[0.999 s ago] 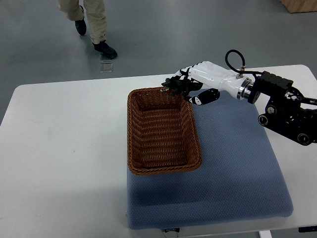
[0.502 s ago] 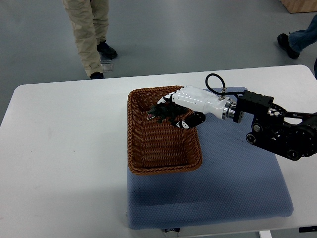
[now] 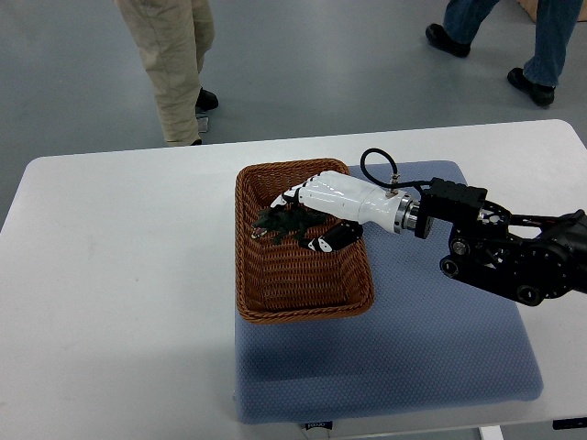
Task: Place crocodile in brown basket with right hand
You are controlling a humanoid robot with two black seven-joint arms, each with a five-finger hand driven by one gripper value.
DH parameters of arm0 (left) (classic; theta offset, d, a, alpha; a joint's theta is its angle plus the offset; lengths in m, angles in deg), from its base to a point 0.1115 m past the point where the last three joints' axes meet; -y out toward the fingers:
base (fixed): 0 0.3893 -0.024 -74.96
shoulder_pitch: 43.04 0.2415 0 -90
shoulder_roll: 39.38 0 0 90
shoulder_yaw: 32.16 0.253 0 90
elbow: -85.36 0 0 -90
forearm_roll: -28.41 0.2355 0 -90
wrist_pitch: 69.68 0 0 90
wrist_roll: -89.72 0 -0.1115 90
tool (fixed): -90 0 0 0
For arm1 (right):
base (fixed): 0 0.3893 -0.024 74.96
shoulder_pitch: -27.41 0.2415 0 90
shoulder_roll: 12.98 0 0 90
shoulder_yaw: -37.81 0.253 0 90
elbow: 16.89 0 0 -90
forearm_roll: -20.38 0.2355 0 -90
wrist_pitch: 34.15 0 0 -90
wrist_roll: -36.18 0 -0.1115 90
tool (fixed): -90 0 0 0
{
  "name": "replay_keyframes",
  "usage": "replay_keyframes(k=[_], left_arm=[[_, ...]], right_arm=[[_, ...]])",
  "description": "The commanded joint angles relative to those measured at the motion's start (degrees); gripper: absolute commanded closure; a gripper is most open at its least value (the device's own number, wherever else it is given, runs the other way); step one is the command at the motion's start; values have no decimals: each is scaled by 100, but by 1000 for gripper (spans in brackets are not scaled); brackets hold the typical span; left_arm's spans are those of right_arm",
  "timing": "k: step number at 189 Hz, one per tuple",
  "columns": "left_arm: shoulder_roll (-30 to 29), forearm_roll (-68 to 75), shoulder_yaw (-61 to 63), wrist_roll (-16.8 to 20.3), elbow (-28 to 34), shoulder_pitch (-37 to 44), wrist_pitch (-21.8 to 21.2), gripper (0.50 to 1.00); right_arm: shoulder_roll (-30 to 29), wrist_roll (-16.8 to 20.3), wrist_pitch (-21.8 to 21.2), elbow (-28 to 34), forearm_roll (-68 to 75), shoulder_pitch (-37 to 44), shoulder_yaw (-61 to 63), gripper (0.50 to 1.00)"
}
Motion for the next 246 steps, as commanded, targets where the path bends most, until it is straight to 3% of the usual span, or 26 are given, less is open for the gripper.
replay_keyframes(k=[1,43,99,111,137,152,174,205,246], left_arm=[[0,0,0,0,2,0,0,500],[0,0,0,0,2,0,0,500],[0,0,0,0,-7,0,0,500],[0,0,0,0,2,0,0,500],[0,0,0,0,-7,0,0,500],[0,0,0,0,2,0,0,500],[0,0,0,0,2,0,0,500],[0,0,0,0,-7,0,0,500],[0,0,0,0,-7,0,0,500]], right_arm=[[2,0,2,-9,-1,10,-6,673],[73,0,2,-26,-1,10,3,587],[257,17,-42,-167,158,-69,680,585],[257,35,-306,-220,289,-280,1198,585],[152,132,-1369,-387,509,-728,2798,587],[82,263,-1843,-641,615,-904,3658,587],[-112,395,-2134,-1116,992,-1009,4371,587],[-261,606,-2134,-1916,2039,-1080,4916,587],[-288,1177,-2081,-2812,4569,-1080,4987,585]])
